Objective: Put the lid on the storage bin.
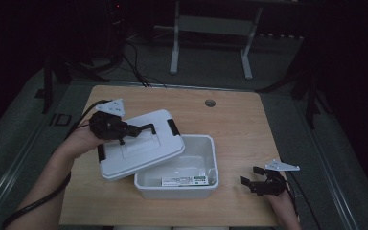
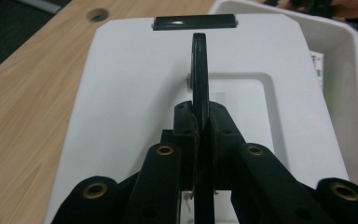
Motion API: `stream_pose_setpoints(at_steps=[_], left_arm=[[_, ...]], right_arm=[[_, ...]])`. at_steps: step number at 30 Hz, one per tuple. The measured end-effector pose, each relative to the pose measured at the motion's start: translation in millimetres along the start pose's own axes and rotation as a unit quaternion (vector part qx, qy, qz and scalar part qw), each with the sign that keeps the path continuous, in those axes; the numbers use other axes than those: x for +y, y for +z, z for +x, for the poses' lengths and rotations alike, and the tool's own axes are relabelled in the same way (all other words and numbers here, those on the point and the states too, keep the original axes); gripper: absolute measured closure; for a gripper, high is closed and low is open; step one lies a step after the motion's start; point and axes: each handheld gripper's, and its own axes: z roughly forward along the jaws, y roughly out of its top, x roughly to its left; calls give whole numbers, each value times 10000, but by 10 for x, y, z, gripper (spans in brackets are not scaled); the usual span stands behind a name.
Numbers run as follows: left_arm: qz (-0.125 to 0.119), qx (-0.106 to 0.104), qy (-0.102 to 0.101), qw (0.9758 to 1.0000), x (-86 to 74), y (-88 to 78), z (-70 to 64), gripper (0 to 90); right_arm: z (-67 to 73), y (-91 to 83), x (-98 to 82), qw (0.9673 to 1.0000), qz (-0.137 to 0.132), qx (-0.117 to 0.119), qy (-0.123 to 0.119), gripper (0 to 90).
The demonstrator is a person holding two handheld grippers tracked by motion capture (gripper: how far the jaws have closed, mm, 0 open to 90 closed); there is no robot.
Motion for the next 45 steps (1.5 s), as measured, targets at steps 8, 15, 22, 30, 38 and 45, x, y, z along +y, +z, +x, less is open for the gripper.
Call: stream_pose_setpoints(at_steps=[8, 15, 22, 30, 38, 45], left_arm=[[20, -323, 275, 9991, 246, 239, -111, 838], [54, -583, 590, 9965, 433, 439, -237, 838], [107, -909, 802, 9926, 553, 608, -336, 837], [295, -1101, 961, 9888, 596, 743, -419, 837], [356, -1127, 1010, 9878, 600, 772, -449, 837], [441, -1129, 1032, 9872, 621, 822, -483, 837]], right_arm=[[-7, -4, -4, 10000, -10, 27, 23, 150], [8, 27, -12, 9999, 84, 52, -31, 149], [-8, 11, -18, 9999, 44, 71, 56, 149], [-12, 14, -21, 9999, 59, 70, 41, 150], [-9, 17, -20, 9999, 75, 65, 48, 149], [-9, 23, -25, 9999, 96, 71, 57, 149]])
